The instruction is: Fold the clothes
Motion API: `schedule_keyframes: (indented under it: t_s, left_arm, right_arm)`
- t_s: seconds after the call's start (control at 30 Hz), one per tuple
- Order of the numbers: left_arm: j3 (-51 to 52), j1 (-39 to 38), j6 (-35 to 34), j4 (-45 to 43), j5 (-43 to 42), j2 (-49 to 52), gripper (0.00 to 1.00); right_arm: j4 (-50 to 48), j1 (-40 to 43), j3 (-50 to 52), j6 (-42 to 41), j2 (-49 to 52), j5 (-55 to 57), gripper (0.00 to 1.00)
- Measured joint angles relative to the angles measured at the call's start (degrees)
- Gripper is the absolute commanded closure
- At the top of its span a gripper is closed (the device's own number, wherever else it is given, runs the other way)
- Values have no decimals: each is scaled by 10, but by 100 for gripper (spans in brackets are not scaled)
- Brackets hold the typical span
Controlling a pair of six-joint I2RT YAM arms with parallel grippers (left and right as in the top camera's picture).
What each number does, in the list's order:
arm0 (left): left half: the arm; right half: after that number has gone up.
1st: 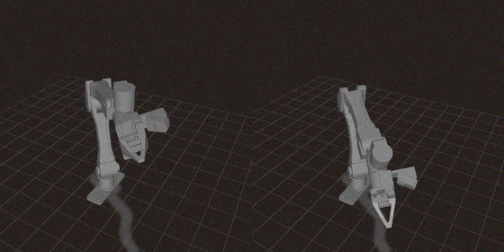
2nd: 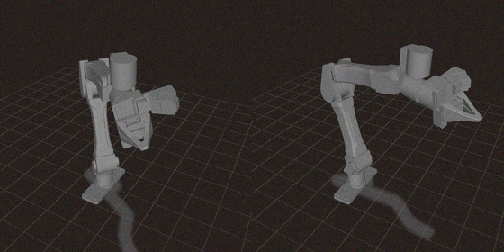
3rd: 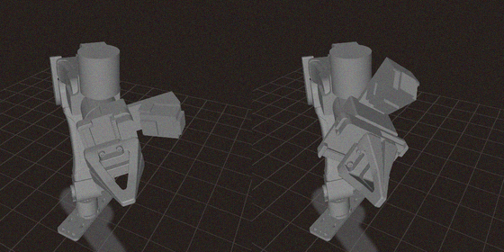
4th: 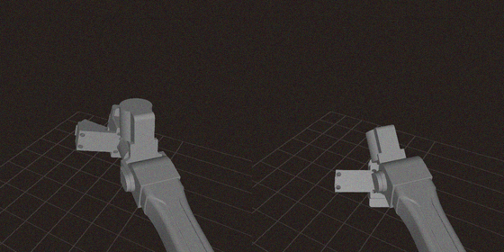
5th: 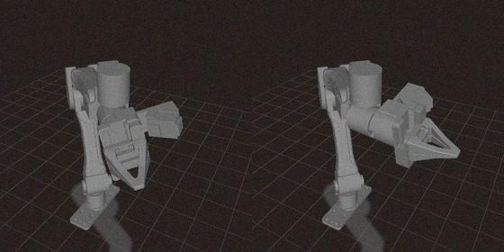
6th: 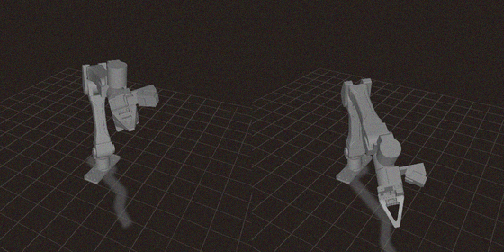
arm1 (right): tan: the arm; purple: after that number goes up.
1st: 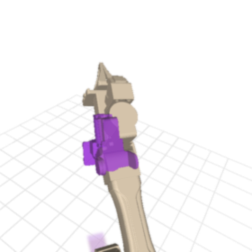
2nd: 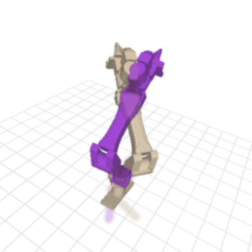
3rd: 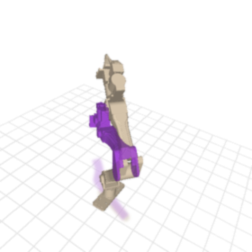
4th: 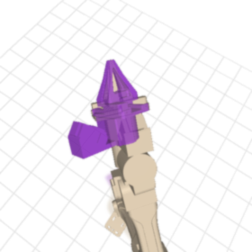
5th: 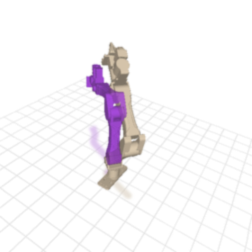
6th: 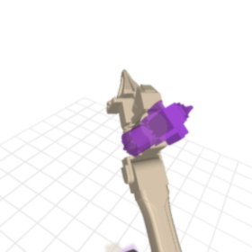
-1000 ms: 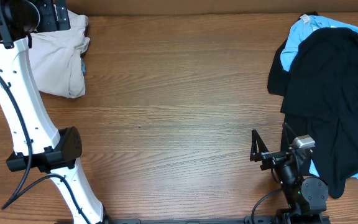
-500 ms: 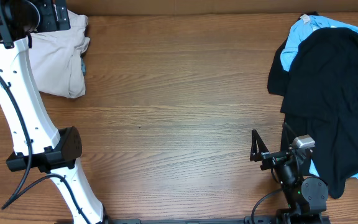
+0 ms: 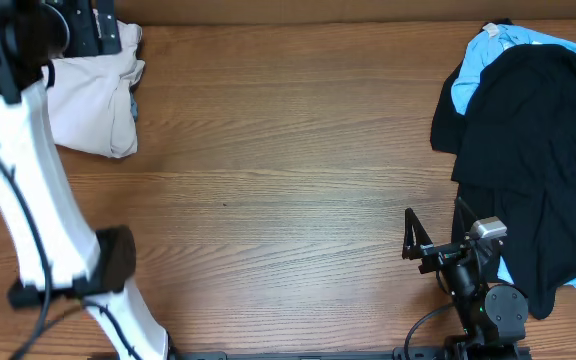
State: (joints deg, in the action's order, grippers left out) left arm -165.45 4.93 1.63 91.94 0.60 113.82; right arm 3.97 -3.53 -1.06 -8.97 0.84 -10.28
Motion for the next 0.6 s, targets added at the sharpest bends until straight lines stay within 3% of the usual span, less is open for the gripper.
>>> schedule_keyframes:
  t_s: [0.17, 0.37, 0.47, 0.6]
  left_arm:
    - [9, -68, 0, -2, -5, -142, 0]
    - [17, -76, 0, 23, -4, -266, 0]
    - [76, -76, 0, 42, -1, -322, 0]
    - [231, -76, 0, -43, 9, -397, 0]
  right_arm:
    - [0, 0, 0, 0, 0, 0, 0]
    - [0, 0, 0, 0, 0, 0, 0]
    - [0, 0, 0, 0, 0, 0, 0]
    - [0, 0, 0, 0, 0, 0, 0]
